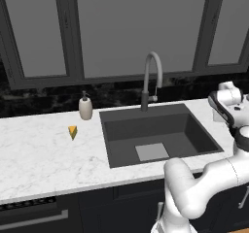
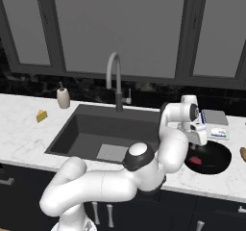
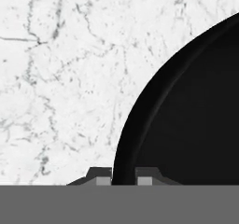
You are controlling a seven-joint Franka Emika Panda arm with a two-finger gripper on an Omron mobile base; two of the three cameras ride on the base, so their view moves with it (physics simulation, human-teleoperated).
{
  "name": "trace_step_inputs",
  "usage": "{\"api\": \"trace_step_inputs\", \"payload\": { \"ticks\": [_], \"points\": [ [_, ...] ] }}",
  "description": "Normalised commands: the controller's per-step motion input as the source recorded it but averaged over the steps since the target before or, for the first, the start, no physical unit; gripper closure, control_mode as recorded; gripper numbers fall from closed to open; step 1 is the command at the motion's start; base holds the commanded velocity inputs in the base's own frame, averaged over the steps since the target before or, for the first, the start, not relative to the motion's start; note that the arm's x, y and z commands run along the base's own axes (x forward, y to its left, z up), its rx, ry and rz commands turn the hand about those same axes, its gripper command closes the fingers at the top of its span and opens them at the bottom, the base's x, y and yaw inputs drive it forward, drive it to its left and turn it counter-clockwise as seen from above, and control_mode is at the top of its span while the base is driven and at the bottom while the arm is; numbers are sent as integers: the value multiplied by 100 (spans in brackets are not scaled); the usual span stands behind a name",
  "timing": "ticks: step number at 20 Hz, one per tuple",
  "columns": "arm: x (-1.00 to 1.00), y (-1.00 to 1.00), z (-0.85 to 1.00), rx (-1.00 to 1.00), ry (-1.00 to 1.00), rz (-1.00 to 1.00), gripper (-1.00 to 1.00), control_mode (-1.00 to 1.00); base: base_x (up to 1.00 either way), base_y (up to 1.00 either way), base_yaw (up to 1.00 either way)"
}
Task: Pick the tomato from the sink and place it in the bowl. Then pick the bowl and place it in the microwave. Then close the microwave door and press the start button.
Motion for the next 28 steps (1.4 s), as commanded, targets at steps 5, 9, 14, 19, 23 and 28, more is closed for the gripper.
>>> {"api": "trace_step_inputs", "payload": {
  "ticks": [5, 9, 14, 19, 23, 28],
  "points": [
    [-16, 10, 20, 0, -2, 2, 100, -100, 0, 0, 0],
    [-51, 39, 57, -1, -2, 12, 100, -100, 0, 0, 0],
    [-58, 39, 54, 0, -3, 19, 100, -100, 0, 0, 0],
    [-77, 42, 49, 0, -6, 18, 100, -100, 0, 0, 0],
    [-74, 43, 61, 0, -2, 18, 100, -100, 0, 0, 0],
    [-40, 39, 37, 0, 0, 28, 100, -100, 0, 0, 0]
  ]
}}
